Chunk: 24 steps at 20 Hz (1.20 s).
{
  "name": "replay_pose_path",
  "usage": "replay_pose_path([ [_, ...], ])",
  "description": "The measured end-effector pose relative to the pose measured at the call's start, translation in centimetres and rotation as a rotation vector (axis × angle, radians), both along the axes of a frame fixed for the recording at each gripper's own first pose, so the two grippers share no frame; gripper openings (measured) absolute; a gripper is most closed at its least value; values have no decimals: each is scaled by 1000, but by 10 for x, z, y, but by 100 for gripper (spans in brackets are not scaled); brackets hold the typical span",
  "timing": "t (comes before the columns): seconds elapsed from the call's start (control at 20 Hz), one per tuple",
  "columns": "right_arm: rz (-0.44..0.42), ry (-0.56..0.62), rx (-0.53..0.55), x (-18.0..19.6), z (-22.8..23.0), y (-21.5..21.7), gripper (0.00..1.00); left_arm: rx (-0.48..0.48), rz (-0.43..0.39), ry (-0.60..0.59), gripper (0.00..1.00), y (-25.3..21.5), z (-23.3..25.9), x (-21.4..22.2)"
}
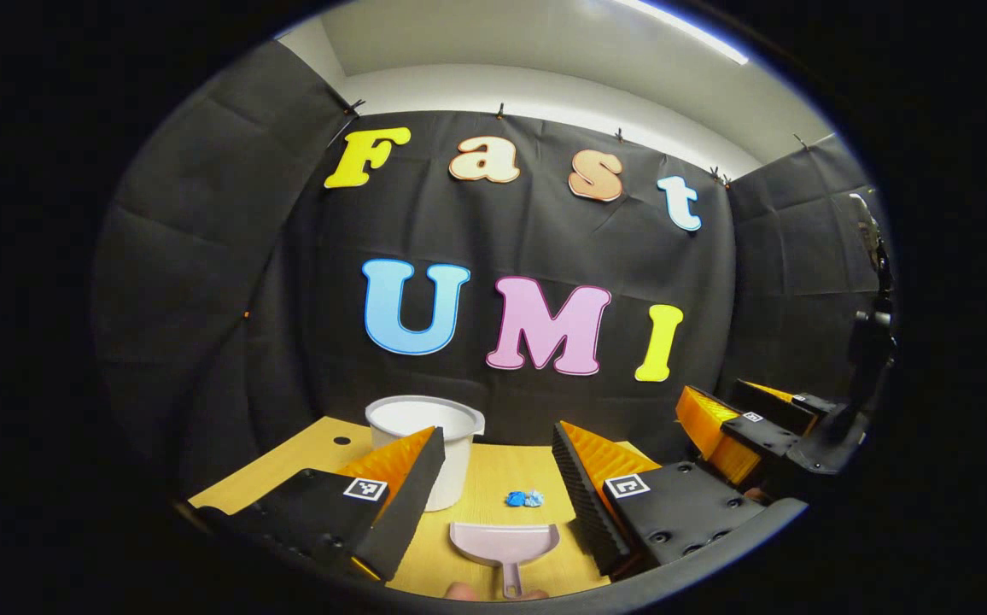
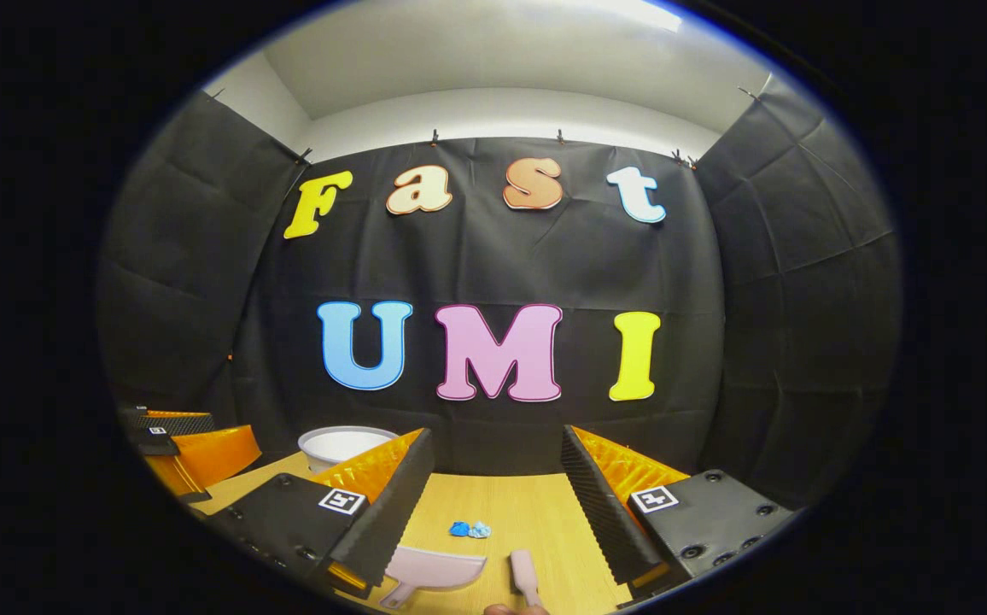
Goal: Pick up the small broom and dustpan from the desktop, sweep the trash into the dustpan with the broom, and then empty the trash into the garbage bin.
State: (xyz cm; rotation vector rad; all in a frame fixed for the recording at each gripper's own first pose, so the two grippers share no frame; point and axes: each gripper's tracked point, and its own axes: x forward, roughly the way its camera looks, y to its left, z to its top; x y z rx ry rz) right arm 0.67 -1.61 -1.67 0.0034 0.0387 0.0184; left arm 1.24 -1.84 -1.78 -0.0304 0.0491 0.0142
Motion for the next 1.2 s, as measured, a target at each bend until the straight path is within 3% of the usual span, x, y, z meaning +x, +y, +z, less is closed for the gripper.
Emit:
replay_pose_path([
  [0.2, 15, 18, -17, 3, -4, -5, 97, -60, -44, 75, 75, -21, -13, 9],
  [0.25, 19, 11, -27, 5, -3, -5, 93, -88, -55, 70, 75, -24, -9, 12],
  [0.35, 31, 2, -30, 6, 1, -2, 96, -122, -61, 59, 75, -26, -3, 14],
  [0.75, 53, -19, 1, -4, 10, 22, 94, -87, -14, 32, 75, 9, 3, 2],
  [1.2, 18, -2, -59, -34, 8, 32, 96, -126, -42, 50, 75, 25, -11, -22],
])
